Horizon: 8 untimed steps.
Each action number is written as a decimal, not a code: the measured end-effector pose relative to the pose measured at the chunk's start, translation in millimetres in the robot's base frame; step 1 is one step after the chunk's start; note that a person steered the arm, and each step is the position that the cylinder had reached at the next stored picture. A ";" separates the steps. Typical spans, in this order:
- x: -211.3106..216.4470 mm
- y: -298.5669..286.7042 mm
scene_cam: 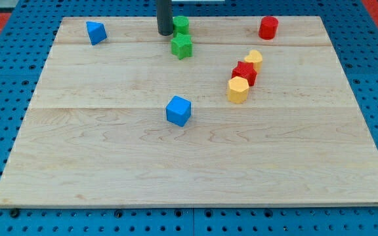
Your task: Slightly push the green star to the left
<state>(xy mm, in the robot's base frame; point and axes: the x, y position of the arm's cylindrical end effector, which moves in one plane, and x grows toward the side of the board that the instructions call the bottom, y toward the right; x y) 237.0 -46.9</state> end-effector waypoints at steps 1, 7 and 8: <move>0.0 13.4; 123.3 74.6; 123.5 99.4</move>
<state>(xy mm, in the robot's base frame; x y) 360.6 52.5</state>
